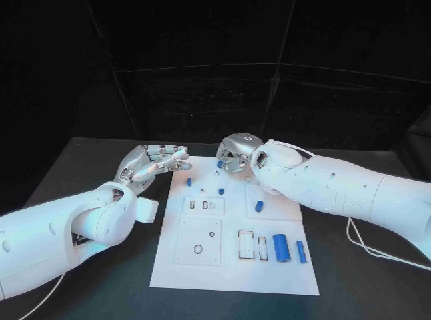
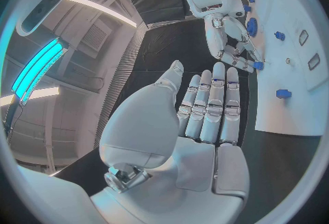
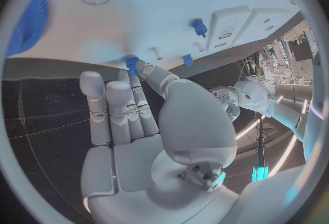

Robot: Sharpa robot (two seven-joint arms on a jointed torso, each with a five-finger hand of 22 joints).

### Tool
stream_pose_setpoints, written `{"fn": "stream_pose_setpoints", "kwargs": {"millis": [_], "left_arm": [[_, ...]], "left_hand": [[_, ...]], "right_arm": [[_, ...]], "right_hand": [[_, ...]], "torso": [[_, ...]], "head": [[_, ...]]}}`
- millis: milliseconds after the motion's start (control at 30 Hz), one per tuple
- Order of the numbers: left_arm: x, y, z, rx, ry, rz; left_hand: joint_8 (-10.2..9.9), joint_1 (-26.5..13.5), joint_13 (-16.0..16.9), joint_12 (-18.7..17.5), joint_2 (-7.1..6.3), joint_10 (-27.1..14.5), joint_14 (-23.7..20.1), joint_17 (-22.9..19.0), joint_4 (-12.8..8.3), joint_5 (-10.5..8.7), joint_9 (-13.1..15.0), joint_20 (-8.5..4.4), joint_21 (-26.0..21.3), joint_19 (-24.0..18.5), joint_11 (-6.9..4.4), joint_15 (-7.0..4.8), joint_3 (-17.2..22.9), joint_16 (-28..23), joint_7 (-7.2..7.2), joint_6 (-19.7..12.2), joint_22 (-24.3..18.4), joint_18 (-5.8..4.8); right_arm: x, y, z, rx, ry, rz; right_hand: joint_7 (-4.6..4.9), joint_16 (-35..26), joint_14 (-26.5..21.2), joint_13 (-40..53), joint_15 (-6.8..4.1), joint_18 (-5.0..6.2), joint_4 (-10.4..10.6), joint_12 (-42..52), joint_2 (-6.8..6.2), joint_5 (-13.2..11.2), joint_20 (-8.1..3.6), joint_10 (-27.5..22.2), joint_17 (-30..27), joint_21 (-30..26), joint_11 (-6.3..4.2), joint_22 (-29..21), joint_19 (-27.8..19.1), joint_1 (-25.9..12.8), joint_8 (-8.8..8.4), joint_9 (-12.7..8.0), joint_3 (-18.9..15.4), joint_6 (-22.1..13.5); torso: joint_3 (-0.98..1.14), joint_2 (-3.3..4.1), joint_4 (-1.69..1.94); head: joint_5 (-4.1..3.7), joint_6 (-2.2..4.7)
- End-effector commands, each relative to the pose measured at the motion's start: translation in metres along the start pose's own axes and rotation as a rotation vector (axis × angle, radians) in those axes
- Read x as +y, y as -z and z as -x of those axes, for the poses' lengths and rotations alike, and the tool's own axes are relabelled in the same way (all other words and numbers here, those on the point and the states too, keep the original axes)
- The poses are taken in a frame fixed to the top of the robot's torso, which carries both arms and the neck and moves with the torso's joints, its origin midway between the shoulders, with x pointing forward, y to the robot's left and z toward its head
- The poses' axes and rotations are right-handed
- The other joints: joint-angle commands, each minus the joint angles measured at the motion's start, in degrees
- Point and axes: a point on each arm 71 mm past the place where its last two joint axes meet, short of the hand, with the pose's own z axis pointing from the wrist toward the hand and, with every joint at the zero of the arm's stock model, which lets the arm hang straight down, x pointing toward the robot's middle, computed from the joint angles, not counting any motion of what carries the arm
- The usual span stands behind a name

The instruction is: Assemble the parts on the task board

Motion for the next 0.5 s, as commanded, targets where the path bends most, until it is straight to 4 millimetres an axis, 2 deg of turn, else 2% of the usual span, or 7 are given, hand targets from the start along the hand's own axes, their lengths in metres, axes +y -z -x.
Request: {"fn": "stream_pose_setpoints", "kwargs": {"millis": [33,100,167,367,500], "left_arm": [[-0.001,-0.001,-0.002,0.013,0.008,-0.004],[-0.001,-0.001,-0.001,0.013,0.008,-0.003],[-0.001,0.0,-0.001,0.013,0.008,-0.003],[-0.002,0.0,0.001,0.009,0.006,-0.001],[-0.002,0.001,0.003,0.006,0.004,-0.001]], "left_hand": [[-0.2,-0.7,-0.1,-0.3,-0.04,-0.1,0.2,0.1,-0.3,-0.13,-0.1,0.13,-0.2,0.4,0.4,0.17,-0.1,-0.2,0.22,0.2,-0.1,0.84],[-0.2,-0.7,-0.1,-0.4,-0.04,-0.1,0.2,0.1,-0.3,-0.13,-0.1,0.13,-0.3,0.4,0.41,0.18,-0.2,-0.2,0.23,0.2,-0.1,0.84],[-0.3,-0.7,-0.1,-0.4,-0.06,-0.1,0.1,0.1,-0.3,-0.13,-0.1,0.15,-0.3,0.4,0.44,0.2,-0.2,-0.3,0.26,0.1,-0.1,0.84],[-0.3,-0.7,-0.1,-0.4,-0.06,-0.1,0.1,0.1,-0.3,-0.13,-0.1,0.15,-0.3,0.4,0.44,0.2,-0.2,-0.3,0.26,0.1,-0.1,0.84],[-0.3,-0.8,-0.1,-0.5,-0.07,-0.2,0.1,0.1,-0.3,-0.13,-0.1,0.16,-0.3,0.4,0.46,0.22,-0.2,-0.3,0.28,0.1,-0.2,0.83]], "right_arm": [[0.0,-0.001,0.004,-0.025,0.002,-0.006],[0.0,-0.001,0.005,-0.032,0.002,-0.008],[-0.001,-0.001,0.006,-0.044,0.001,-0.008],[-0.006,0.01,0.013,-0.085,-0.018,-0.005],[-0.018,0.027,0.024,-0.1,-0.056,-0.026]], "right_hand": [[0.43,-3.8,-1.6,0.0,0.52,1.91,0.3,-0.1,-0.97,-1.4,0.54,-4.0,-5.4,-3.1,0.66,-5.4,-3.6,0.3,-0.27,-0.2,-1.6,-4.0],[0.44,-6.4,-2.5,0.1,0.69,2.53,0.7,0.3,-1.09,-1.8,0.77,-6.1,-8.7,-5.2,0.84,-8.6,-5.6,0.9,-0.32,-0.1,-3.3,-7.6],[0.55,-7.2,-2.4,0.2,0.71,2.51,1.1,0.7,-1.07,-1.8,0.86,-6.7,-9.7,-5.8,0.92,-9.1,-5.5,1.5,-0.29,0.0,-4.7,-8.3],[0.56,-5.7,-1.0,0.4,0.51,2.35,1.8,2.7,-0.39,-0.8,0.74,-4.9,-7.7,-5.6,0.69,-8.6,-4.3,2.6,0.29,0.4,-6.3,-5.3],[0.24,-2.4,0.5,0.8,0.13,1.62,2.8,5.0,-0.16,0.4,0.49,-1.0,-3.4,-3.2,0.07,-4.5,-1.2,2.2,0.69,0.5,-6.9,-3.7]], "torso": [[-0.04,0.02,-0.01],[-0.02,0.04,0.03],[0.01,0.05,0.03],[0.03,0.0,-0.09],[0.04,-0.05,-0.28]], "head": [[-0.04,0.04],[-0.04,0.03],[-0.02,0.06],[0.03,0.11],[-0.08,0.32]]}}
